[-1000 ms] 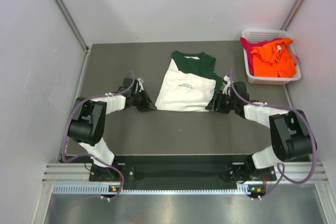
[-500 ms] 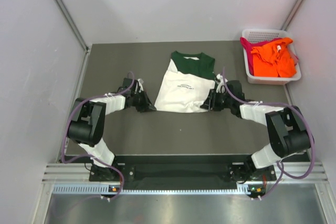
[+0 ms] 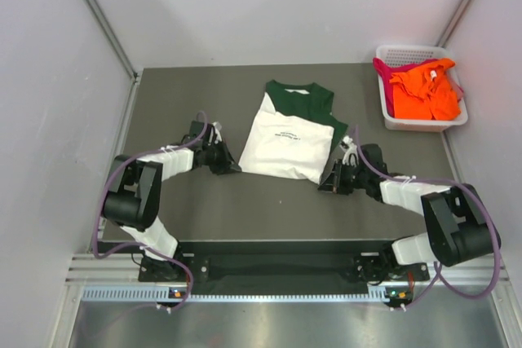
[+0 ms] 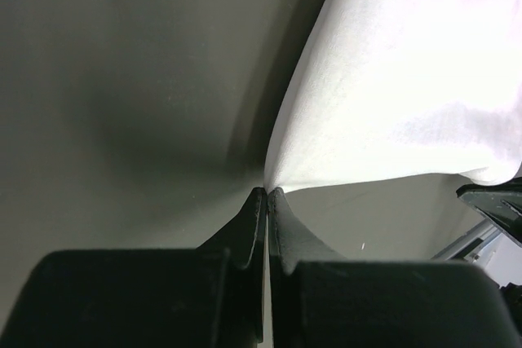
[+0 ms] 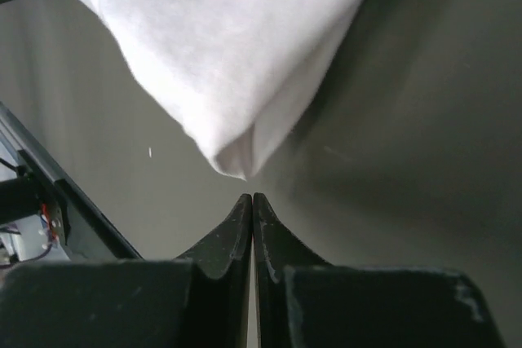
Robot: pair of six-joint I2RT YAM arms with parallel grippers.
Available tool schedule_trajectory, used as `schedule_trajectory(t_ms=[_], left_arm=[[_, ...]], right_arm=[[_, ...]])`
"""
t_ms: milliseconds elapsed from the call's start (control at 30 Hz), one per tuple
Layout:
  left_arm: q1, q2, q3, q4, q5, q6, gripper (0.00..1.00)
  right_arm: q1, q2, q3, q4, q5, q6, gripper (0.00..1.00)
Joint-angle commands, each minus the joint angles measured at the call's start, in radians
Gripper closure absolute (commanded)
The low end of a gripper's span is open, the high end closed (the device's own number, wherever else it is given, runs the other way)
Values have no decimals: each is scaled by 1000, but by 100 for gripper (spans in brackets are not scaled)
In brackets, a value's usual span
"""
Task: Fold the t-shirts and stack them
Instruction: Fold the tshirt
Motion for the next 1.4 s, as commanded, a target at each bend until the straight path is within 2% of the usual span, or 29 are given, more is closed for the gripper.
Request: schedule_trajectory(t_ms=[0, 167, 267, 333, 433, 633, 900, 967, 1033, 1100, 1200, 1300, 1333, 1367], left_arm=[[0, -50, -21, -20, -21, 14, 100], [0, -77, -58, -11, -33, 7, 100], [-1, -114, -118, 32, -37, -23, 100], [-3, -132, -162, 62, -40, -43, 100], [-4, -162, -202, 72, -51, -52, 100], [-19, -223, -285, 108, -54, -101, 100], [-75, -369, -349, 119, -125, -190, 100], [-87, -386, -349, 116, -136, -204, 100], [-105, -404, -356, 116, -151, -216, 100], [-115, -413, -369, 125, -165, -237, 100], [-134, -421, -383, 128, -179, -259, 100], [-139, -413, -380, 148, -182, -256, 100], [-138, -410, -379, 145, -182, -254, 100], [-138, -404, -376, 141, -180, -251, 100]], right_arm=[[-50, -8, -22, -32, 12, 38, 100], [-73, 26, -17, -66, -19, 47, 100], [-73, 18, -14, -98, -20, 44, 70], [-72, -8, -22, -109, -10, 44, 53], [-75, -77, -42, -109, -1, 76, 44], [-52, -129, -10, -103, -14, 112, 39], [-12, -33, 22, 3, -40, 190, 37], [-9, 3, 18, 58, -46, 219, 37], [-1, 42, 16, 113, -56, 248, 44], [5, 73, 22, 135, -57, 259, 46], [7, 119, 30, 158, -57, 264, 55], [5, 118, 29, 121, -28, 245, 78], [5, 112, 29, 104, -8, 225, 91], [5, 101, 33, 75, 2, 212, 98]])
